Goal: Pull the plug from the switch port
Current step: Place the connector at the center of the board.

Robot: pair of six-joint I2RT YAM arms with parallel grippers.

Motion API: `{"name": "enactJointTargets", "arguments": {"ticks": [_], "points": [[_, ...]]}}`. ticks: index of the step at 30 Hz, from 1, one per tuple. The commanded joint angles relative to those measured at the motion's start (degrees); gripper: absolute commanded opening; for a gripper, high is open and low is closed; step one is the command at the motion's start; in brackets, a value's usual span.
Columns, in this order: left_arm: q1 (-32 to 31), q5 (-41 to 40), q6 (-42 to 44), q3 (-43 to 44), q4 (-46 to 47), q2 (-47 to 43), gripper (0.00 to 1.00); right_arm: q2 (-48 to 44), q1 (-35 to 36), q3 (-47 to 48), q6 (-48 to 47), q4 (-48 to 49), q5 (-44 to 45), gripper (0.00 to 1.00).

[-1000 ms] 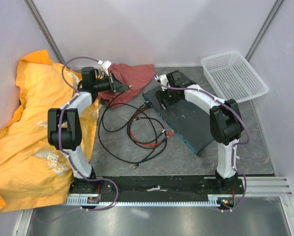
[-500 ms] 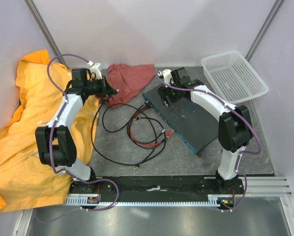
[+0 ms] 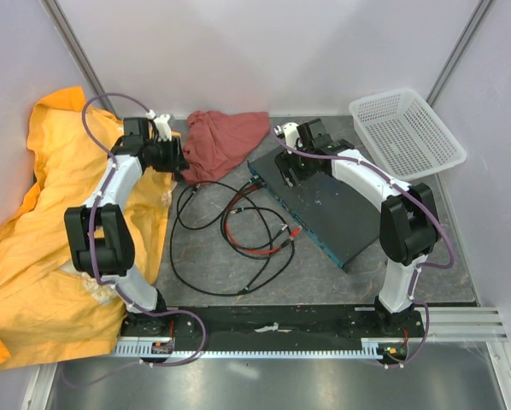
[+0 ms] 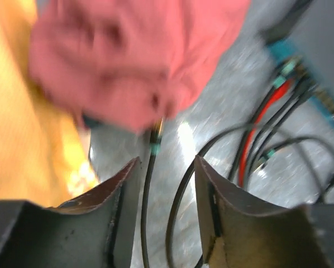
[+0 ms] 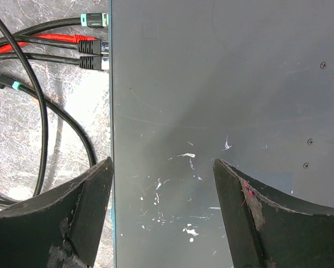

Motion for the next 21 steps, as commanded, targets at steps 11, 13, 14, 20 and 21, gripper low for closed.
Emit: {"name": "enactJointTargets", "arguments": {"ticks": [11,13,14,20,21], "points": [[-6.14,31.48,-21.12,19.66,12.92,22.56,0.54,0.67,0.17,0.96,0.36,1.32,-0.65,0.82],[-6.76,31.84,-22.18,19.14,16.79,25.21,0.54,1.19,0.17,1.57,0.27,1.24,-0.47,0.83],[-6.94,32.27,-21.84,20.0,17.24,26.61,0.54,1.37,0.17,1.57,0.27,1.23,-0.47,0.83],[-7.46,38.42,-22.36,24.14,18.91,36.38,0.55,2.78,0.17,2.19,0.01,0.36,0.06,0.84],[-7.99,38.69,-22.28,24.49,18.91,36.99,0.55,2.95,0.26,2.36,-0.08,0.01,0.15,0.84]]}}
